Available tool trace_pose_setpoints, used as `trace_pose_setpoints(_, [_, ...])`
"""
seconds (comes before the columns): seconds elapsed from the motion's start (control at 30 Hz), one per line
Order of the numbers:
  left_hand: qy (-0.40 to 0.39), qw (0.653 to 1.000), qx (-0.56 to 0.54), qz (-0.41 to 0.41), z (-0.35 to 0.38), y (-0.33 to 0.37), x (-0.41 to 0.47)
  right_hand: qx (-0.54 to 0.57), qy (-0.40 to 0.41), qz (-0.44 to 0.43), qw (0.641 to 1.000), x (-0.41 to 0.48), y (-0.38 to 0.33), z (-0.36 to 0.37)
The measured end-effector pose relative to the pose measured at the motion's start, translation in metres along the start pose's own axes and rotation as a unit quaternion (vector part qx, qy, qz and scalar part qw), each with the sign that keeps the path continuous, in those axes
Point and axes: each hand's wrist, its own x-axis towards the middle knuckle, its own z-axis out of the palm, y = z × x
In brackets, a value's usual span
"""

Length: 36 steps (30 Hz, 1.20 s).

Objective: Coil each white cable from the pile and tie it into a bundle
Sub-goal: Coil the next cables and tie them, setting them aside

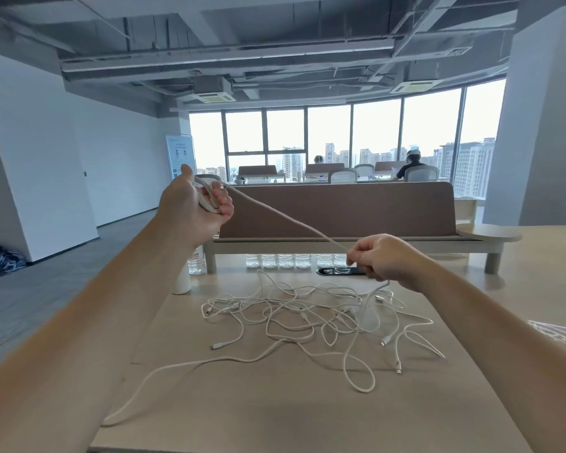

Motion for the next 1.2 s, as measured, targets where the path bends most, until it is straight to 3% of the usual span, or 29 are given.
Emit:
trace_pose_setpoints(0.1, [0.009, 1.000, -0.006, 0.014, -0.006, 0.005, 0.006, -0.045, -0.071, 0.027, 0.996, -0.002, 0.011, -0.004])
trace_pose_setpoints(0.2, [0.017, 1.000, 0.001, 0.024, -0.009, 0.012, 0.008, -0.085, -0.082, 0.040, 0.992, -0.002, 0.014, -0.010])
trace_pose_setpoints(0.27, [0.018, 0.999, 0.026, 0.018, -0.010, 0.014, 0.008, -0.052, -0.032, 0.029, 0.998, -0.002, 0.009, -0.014])
trace_pose_setpoints(0.37, [0.019, 0.998, 0.058, 0.009, -0.009, 0.011, 0.006, 0.053, 0.114, -0.002, 0.992, 0.001, -0.007, -0.028])
trace_pose_setpoints(0.5, [0.010, 0.996, 0.093, -0.010, -0.011, -0.003, 0.007, 0.144, 0.272, -0.032, 0.951, 0.002, -0.031, -0.046])
trace_pose_setpoints(0.6, [-0.019, 0.987, 0.148, -0.060, -0.014, -0.022, 0.008, 0.243, 0.313, -0.031, 0.918, -0.002, -0.051, -0.058])
trace_pose_setpoints(0.67, [-0.044, 0.979, 0.178, -0.093, -0.014, -0.037, 0.006, 0.282, 0.269, -0.036, 0.920, -0.004, -0.061, -0.061])
trace_pose_setpoints(0.83, [-0.082, 0.962, 0.224, -0.129, -0.007, -0.073, 0.002, 0.250, 0.137, -0.064, 0.956, -0.008, -0.065, -0.039])
trace_pose_setpoints(1.0, [-0.073, 0.961, 0.247, -0.101, -0.007, -0.081, 0.007, 0.127, 0.015, -0.030, 0.991, -0.008, -0.035, -0.024])
trace_pose_setpoints(1.1, [-0.080, 0.958, 0.262, -0.084, -0.008, -0.080, 0.010, 0.107, -0.122, 0.015, 0.987, -0.008, -0.010, -0.016])
trace_pose_setpoints(1.2, [-0.096, 0.950, 0.285, -0.079, -0.008, -0.083, 0.011, 0.125, -0.257, 0.050, 0.957, -0.010, 0.010, -0.005])
